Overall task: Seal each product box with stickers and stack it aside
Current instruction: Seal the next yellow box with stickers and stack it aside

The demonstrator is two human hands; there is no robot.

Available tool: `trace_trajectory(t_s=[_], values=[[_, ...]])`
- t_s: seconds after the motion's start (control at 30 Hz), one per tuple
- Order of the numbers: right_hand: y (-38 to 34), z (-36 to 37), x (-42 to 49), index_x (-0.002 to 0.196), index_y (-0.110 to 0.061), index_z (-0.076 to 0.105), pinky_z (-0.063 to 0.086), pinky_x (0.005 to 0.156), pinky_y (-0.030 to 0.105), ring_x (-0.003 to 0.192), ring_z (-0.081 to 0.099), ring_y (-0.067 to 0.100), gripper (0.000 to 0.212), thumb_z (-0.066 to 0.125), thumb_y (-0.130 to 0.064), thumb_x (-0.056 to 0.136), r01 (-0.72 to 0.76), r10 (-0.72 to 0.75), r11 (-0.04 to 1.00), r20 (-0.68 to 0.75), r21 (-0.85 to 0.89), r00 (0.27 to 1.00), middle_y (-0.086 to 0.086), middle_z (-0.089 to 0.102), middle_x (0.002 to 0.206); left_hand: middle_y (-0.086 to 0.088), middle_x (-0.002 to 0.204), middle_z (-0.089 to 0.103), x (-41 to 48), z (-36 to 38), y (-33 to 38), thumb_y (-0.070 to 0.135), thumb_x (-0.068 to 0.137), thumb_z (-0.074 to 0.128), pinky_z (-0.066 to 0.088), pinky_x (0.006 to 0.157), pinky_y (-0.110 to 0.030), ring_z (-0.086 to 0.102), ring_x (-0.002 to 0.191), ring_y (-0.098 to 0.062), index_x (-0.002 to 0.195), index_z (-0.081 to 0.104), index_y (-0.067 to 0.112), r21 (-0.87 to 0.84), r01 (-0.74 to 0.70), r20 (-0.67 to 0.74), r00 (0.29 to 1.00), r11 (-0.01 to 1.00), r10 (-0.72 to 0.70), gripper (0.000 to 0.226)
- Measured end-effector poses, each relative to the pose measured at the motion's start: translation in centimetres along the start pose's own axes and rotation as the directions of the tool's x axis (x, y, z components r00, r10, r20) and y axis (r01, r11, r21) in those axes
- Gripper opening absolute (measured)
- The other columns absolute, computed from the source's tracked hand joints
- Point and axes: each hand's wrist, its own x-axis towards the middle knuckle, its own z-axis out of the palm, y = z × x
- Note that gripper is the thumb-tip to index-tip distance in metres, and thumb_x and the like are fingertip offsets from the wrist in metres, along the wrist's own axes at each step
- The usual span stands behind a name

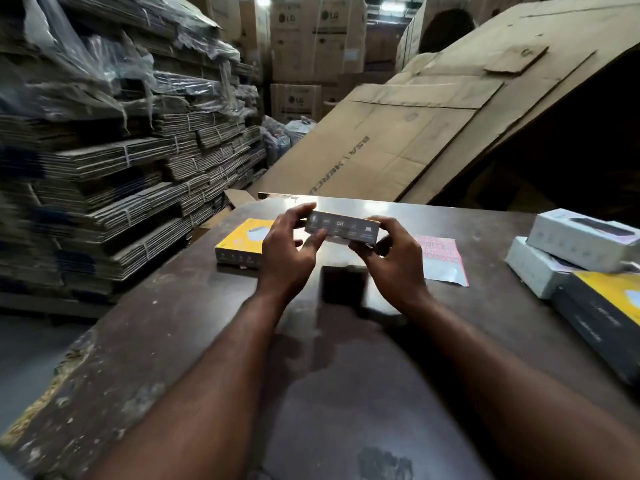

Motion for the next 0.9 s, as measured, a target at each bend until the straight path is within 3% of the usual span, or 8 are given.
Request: trace_trajectory(t_s=[0.17, 0.23, 0.37, 0.47, 0.57, 0.67, 0.77, 0.9], values=[[-0.5, -2.8, -0.7, 0.114, -0.015, 0.062, 0.043, 0.062, 0.013, 0.065, 0.057, 0.002, 0.037, 0.075, -0.016, 0.079, -0.011, 0.015, 0.999, -0.068, 0.050, 0.998, -0.012, 0.065, 0.087, 0.013, 0.125, 0.065, -0.7, 1.2, 2.2, 0.031, 0.087, 0.068, 0.049, 0.105, -0.037, 0.060, 0.119, -0.005, 0.131, 0.056, 0.030, -0.070, -0.038, 0.108, 0.993, 0.997, 0.045, 0.046], [-1.2, -2.6, -1.0, 0.113, -0.015, 0.061, 0.047, 0.064, 0.017, 0.071, 0.060, 0.006, 0.037, 0.072, -0.020, 0.078, 0.000, 0.010, 0.995, -0.100, 0.099, 0.995, -0.006, 0.067, 0.089, 0.010, 0.117, 0.066, -0.9, 1.5, 3.0, 0.032, 0.085, 0.068, 0.053, 0.098, -0.035, 0.063, 0.112, -0.006, 0.128, 0.053, 0.028, -0.154, -0.022, 0.094, 0.995, 0.988, 0.037, 0.046], [-1.9, -1.7, -1.2, 0.116, -0.020, 0.059, 0.054, 0.066, 0.030, 0.077, 0.065, 0.017, 0.038, 0.072, -0.030, 0.082, -0.001, 0.015, 0.986, -0.083, 0.166, 0.996, 0.000, 0.069, 0.092, 0.012, 0.107, 0.064, -0.9, 1.2, 3.7, 0.025, 0.090, 0.069, 0.050, 0.080, -0.018, 0.063, 0.090, 0.002, 0.126, 0.053, 0.023, -0.219, -0.018, 0.013, 1.000, 0.975, 0.022, 0.039], [-2.3, -1.8, -1.1, 0.126, -0.014, 0.056, 0.047, 0.060, 0.019, 0.070, 0.060, 0.003, 0.046, 0.068, -0.035, 0.087, 0.004, 0.007, 0.992, -0.082, 0.128, 0.997, -0.003, 0.064, 0.090, 0.010, 0.097, 0.065, -0.8, 1.2, 3.6, 0.021, 0.096, 0.068, 0.049, 0.070, -0.019, 0.061, 0.078, 0.002, 0.125, 0.055, 0.018, -0.217, -0.014, -0.008, 1.000, 0.976, 0.012, 0.032], [-2.8, -2.2, -0.5, 0.133, -0.018, 0.055, 0.052, 0.079, 0.027, 0.101, 0.061, 0.014, 0.047, 0.068, -0.029, 0.088, 0.092, -0.086, 0.995, -0.144, 0.036, 0.986, -0.001, 0.062, 0.118, 0.009, 0.091, 0.065, -0.7, 1.4, 3.4, 0.028, 0.096, 0.066, 0.049, 0.068, -0.023, 0.061, 0.075, -0.002, 0.121, 0.058, 0.022, -0.190, -0.019, -0.009, 1.000, 0.982, 0.018, 0.026], [-3.6, -2.8, 0.5, 0.123, -0.018, 0.066, 0.052, 0.095, 0.043, 0.121, 0.055, 0.018, 0.035, 0.069, -0.023, 0.088, 0.154, -0.156, 0.988, -0.102, -0.019, 0.983, -0.001, 0.060, 0.128, 0.009, 0.095, 0.067, -0.7, 1.4, 3.4, 0.032, 0.094, 0.064, 0.050, 0.071, -0.025, 0.063, 0.080, -0.005, 0.117, 0.060, 0.022, -0.181, -0.029, -0.022, 0.999, 0.983, 0.025, 0.026], [-4.6, -3.5, 1.2, 0.109, -0.020, 0.075, 0.047, 0.104, 0.035, 0.126, 0.052, 0.011, 0.021, 0.071, -0.027, 0.089, 0.141, -0.141, 0.990, -0.034, -0.010, 0.989, -0.004, 0.061, 0.131, 0.012, 0.094, 0.066, -1.0, 1.7, 4.1, 0.028, 0.096, 0.066, 0.049, 0.072, -0.020, 0.062, 0.080, 0.000, 0.116, 0.060, 0.021, -0.188, -0.046, -0.022, 0.999, 0.981, 0.042, 0.022], [-4.9, -4.0, 2.0, 0.097, -0.020, 0.078, 0.053, 0.098, 0.035, 0.117, 0.059, 0.002, 0.010, 0.073, -0.022, 0.088, 0.019, -0.026, 0.992, 0.056, 0.122, 0.998, -0.009, 0.067, 0.121, 0.013, 0.092, 0.065, -1.4, 2.1, 4.7, 0.025, 0.096, 0.068, 0.045, 0.070, -0.012, 0.061, 0.081, 0.003, 0.114, 0.061, 0.018, -0.197, -0.045, -0.019, 0.999, 0.979, 0.042, 0.020]])
